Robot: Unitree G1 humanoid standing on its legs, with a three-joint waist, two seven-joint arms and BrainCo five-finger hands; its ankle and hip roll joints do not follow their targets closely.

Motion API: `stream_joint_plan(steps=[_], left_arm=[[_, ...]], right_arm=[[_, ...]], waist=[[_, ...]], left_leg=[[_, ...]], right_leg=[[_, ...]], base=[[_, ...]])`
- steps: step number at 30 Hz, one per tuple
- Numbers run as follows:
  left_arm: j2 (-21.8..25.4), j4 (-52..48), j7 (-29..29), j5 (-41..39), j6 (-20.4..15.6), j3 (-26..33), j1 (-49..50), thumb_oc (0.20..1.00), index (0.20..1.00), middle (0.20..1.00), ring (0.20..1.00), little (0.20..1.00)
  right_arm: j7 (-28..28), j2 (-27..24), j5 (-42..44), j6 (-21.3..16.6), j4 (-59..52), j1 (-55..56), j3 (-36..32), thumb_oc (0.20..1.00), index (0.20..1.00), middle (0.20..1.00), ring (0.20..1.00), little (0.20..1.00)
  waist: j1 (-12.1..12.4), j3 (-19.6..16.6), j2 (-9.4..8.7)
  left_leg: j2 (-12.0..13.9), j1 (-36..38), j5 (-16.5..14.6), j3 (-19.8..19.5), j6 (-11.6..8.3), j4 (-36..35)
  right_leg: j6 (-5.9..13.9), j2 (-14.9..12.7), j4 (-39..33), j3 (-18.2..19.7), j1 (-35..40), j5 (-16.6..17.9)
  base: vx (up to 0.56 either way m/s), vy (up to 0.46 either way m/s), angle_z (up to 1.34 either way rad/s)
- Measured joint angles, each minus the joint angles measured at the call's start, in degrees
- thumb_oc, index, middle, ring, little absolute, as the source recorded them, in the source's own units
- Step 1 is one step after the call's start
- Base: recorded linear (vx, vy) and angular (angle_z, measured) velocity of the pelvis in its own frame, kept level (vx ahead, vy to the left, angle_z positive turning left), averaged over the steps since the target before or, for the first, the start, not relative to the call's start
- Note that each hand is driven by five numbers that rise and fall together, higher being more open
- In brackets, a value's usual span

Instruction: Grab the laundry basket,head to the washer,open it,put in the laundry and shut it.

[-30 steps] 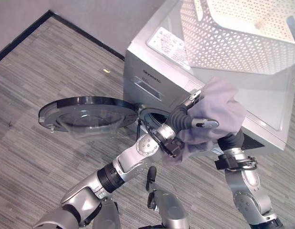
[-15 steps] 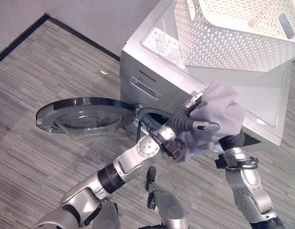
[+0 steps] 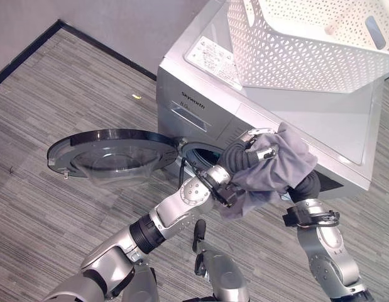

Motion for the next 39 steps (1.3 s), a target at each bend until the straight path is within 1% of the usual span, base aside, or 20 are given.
stream_joint_plan(steps=[3, 4, 5, 9, 11, 15, 16, 17, 19, 21, 23, 27, 28, 31, 34, 36, 37, 39], left_arm=[[-0.12, 0.19, 0.0, -0.02, -0.2, -0.04, 0.38, 0.2, 0.2, 0.2, 0.2, 0.2], [-0.13, 0.19, 0.0, -0.04, -0.28, -0.04, 0.64, 0.2, 0.2, 0.2, 0.2, 0.2], [-0.13, 0.19, 0.0, -0.31, -0.42, -0.03, 1.09, 0.2, 0.2, 0.2, 0.2, 0.2], [-0.15, 0.23, -0.2, -0.5, -0.78, -0.6, 4.26, 0.2, 0.2, 0.2, 0.2, 0.2], [-0.31, 2.22, -0.59, -2.43, -1.1, -0.68, 8.35, 0.2, 0.2, 0.2, 0.2, 0.2], [-0.08, 4.88, -0.6, -2.63, -0.63, -0.56, 11.26, 0.2, 0.2, 0.2, 0.2, 0.2], [0.52, 5.19, -0.61, -2.63, -0.55, -0.46, 12.38, 0.2, 0.2, 0.2, 0.2, 0.2], [1.13, 5.42, -0.61, -2.63, -0.26, -0.3, 13.97, 0.2, 0.2, 0.2, 0.2, 0.2], [1.67, 6.48, -0.65, -2.58, 0.12, -0.36, 15.51, 0.2, 0.2, 0.2, 0.2, 0.2], [2.31, 6.48, -0.83, -2.58, 0.04, 1.17, 18.06, 0.2, 0.2, 0.2, 0.2, 0.2], [3.63, 6.86, -0.8, -2.56, 0.25, 1.92, 19.86, 0.2, 0.2, 0.2, 0.2, 0.2], [5.01, 6.96, -0.83, -2.34, 0.2, 3.97, 21.17, 0.2, 0.2, 0.2, 0.2, 0.2], [5.09, 7.24, -0.82, -2.16, 0.18, 4.75, 21.18, 0.2, 0.2, 0.2, 0.2, 0.2], [5.01, 8.4, -0.69, -2.0, -0.08, 7.66, 20.74, 0.2, 0.2, 0.2, 0.2, 0.2], [5.03, 9.13, -0.65, -2.0, -0.18, 8.75, 20.79, 0.2, 0.2, 0.2, 0.2, 0.2], [4.96, 9.82, -0.67, -2.0, -0.35, 9.48, 21.06, 0.2, 0.2, 0.2, 0.2, 0.2], [4.98, 9.87, -0.67, -1.99, -0.46, 9.8, 20.97, 0.2, 0.2, 0.2, 0.2, 0.2], [4.98, 9.87, -0.67, -1.99, -0.93, 9.91, 20.51, 0.2, 0.2, 0.2, 0.2, 0.2]], right_arm=[[-0.05, -0.02, 0.03, 0.0, 0.01, 0.23, 0.32, 0.2, 0.2, 0.2, 0.2, 0.2], [-0.06, -0.04, 0.03, 0.0, 0.02, 0.29, 0.47, 0.536, 0.536, 0.536, 0.536, 0.536], [-0.03, -0.13, 0.06, 0.0, 0.14, 0.39, 0.78, 1.0, 1.0, 1.0, 1.0, 1.0], [0.07, -1.49, 0.32, 0.7, 1.44, 1.65, 1.68, 1.0, 1.0, 1.0, 1.0, 1.0], [0.95, -2.15, 1.83, 1.75, 4.07, 2.95, 3.89, 1.0, 1.0, 1.0, 1.0, 1.0], [1.12, -0.48, 3.51, 2.81, 7.49, 4.05, 6.4, 1.0, 1.0, 1.0, 1.0, 1.0], [1.15, 0.34, 3.49, 2.81, 8.62, 4.35, 6.95, 1.0, 1.0, 1.0, 1.0, 1.0], [1.23, 2.19, 3.49, 2.84, 10.66, 4.85, 7.35, 1.0, 1.0, 1.0, 1.0, 1.0], [1.31, 3.08, 3.4, 3.58, 12.19, 5.5, 8.27, 1.0, 1.0, 1.0, 1.0, 1.0], [2.38, 4.64, 3.41, 3.4, 15.27, 6.38, 9.2, 1.0, 1.0, 1.0, 1.0, 1.0], [3.01, 5.19, 3.38, 3.78, 19.73, 6.76, 10.4, 1.0, 1.0, 1.0, 1.0, 1.0], [4.07, 7.76, 2.8, 3.89, 31.91, 7.34, 8.97, 1.0, 1.0, 1.0, 1.0, 1.0], [3.73, 8.33, 2.77, 4.77, 35.42, 7.87, 8.3, 1.0, 1.0, 1.0, 1.0, 1.0], [4.76, 11.2, 2.22, 4.92, 45.05, 9.49, 4.26, 1.0, 1.0, 1.0, 1.0, 1.0], [4.6, 12.04, 1.89, 5.23, 49.0, 9.33, 3.02, 1.0, 1.0, 1.0, 1.0, 1.0], [4.62, 13.87, -0.1, 4.73, 55.37, 7.37, 1.16, 1.0, 1.0, 1.0, 1.0, 1.0], [4.2, 14.13, -1.17, 5.09, 58.67, 5.86, 0.83, 1.0, 1.0, 1.0, 1.0, 1.0], [3.56, 14.24, -2.32, 5.03, 61.34, 4.83, 0.23, 1.0, 1.0, 1.0, 1.0, 1.0]], waist=[[0.0, -0.02, -0.02], [0.01, -0.02, -0.01], [0.03, -0.03, -0.03], [0.75, -0.37, -0.14], [1.43, -1.01, -0.19], [1.96, -1.12, -0.28], [2.07, -1.12, -0.28], [2.27, -1.1, -0.25], [2.65, -1.04, -0.15], [2.68, -0.99, -0.09], [2.74, -0.67, 0.39], [2.55, 1.29, 1.37], [2.57, 2.17, 1.57], [2.25, 4.85, 1.78], [1.64, 5.54, 2.08], [1.45, 5.77, 2.24], [1.48, 5.93, 2.49], [1.48, 6.41, 3.24]], left_leg=[[0.02, -0.03, -0.02, 0.35, 0.0, -0.05], [0.03, -0.05, -0.02, 0.35, 0.0, -0.05], [0.05, -0.08, -0.02, 0.35, 0.0, -0.05], [0.05, -0.13, -0.02, 0.32, 0.0, -0.07], [0.04, -0.3, -0.03, 0.13, 0.01, -0.09], [-0.12, -0.92, -0.01, 0.11, 0.03, 0.01], [-0.12, -1.0, -0.01, 0.22, 0.03, 0.03], [-0.11, -1.08, -0.01, 0.25, 0.03, 0.01], [-0.18, -1.66, 0.01, 0.22, 0.03, 0.1], [-0.22, -1.97, 0.01, 0.28, 0.03, 0.2], [-0.35, -1.97, 0.02, 0.26, 0.03, 0.16], [-0.88, -2.78, -0.12, 0.25, 0.19, 0.15], [-0.96, -2.94, -0.13, 0.28, 0.22, 0.13], [-0.99, -3.99, -0.05, 0.06, 0.28, 0.32], [-1.01, -4.95, 0.08, -0.53, 0.31, 0.52], [-1.03, -5.08, 0.16, -0.79, 0.34, 0.46], [-1.16, -5.44, 0.16, -0.76, 0.34, 0.37], [-1.47, -6.47, 0.32, -0.77, 0.52, 0.37]], right_leg=[[0.01, -0.02, 0.0, 0.21, 0.0, 0.06], [0.0, -0.01, 0.0, 0.21, 0.0, 0.07], [-0.01, 0.0, 0.0, 0.2, 0.0, 0.08], [-0.01, 0.0, -0.01, 0.18, 0.0, 0.08], [0.0, -0.03, -0.04, 0.03, -0.04, 0.05], [0.03, -0.23, -0.04, 0.03, -0.58, 0.08], [0.02, -0.24, -0.03, 0.02, -0.73, 0.09], [0.02, -0.23, -0.04, 0.02, -0.85, 0.09], [0.07, -0.32, -0.02, -0.01, -1.31, 0.12], [0.09, -0.39, 0.05, -0.01, -1.95, 0.15], [0.16, -0.54, 0.08, -0.05, -1.96, 0.16], [0.69, -1.17, 0.24, -0.13, -2.25, -0.13], [0.71, -1.26, 0.23, -0.16, -2.41, -0.11], [0.81, -1.42, 0.64, -0.66, -3.3, -0.19], [0.77, -1.43, 0.73, -1.27, -4.12, -0.14], [0.9, -1.44, 0.75, -1.45, -4.21, -0.29], [0.97, -1.56, 0.75, -1.42, -4.65, -0.34], [1.05, -1.91, 0.78, -1.41, -5.69, -0.3]], base=[[0.0, -0.013, -0.07], [0.0, 0.0, 0.0], [0.0, 0.0, 0.0], [0.0, 0.0, 0.0], [0.0, 0.004, 0.05], [0.0, 0.0, 0.0], [-0.02, 0.014, -0.04], [0.0, 0.0, 0.0], [-0.04, 0.034, 0.01], [-0.03, 0.047, 0.0], [-0.04, 0.052, 0.02], [-0.03, 0.03, 0.05], [-0.02, 0.021, 0.04], [-0.02, 0.011, 0.07], [-0.02, 0.014, 0.1], [-0.02, 0.003, 0.08], [0.0, 0.0, 0.0], [0.0, 0.0, 0.0]])
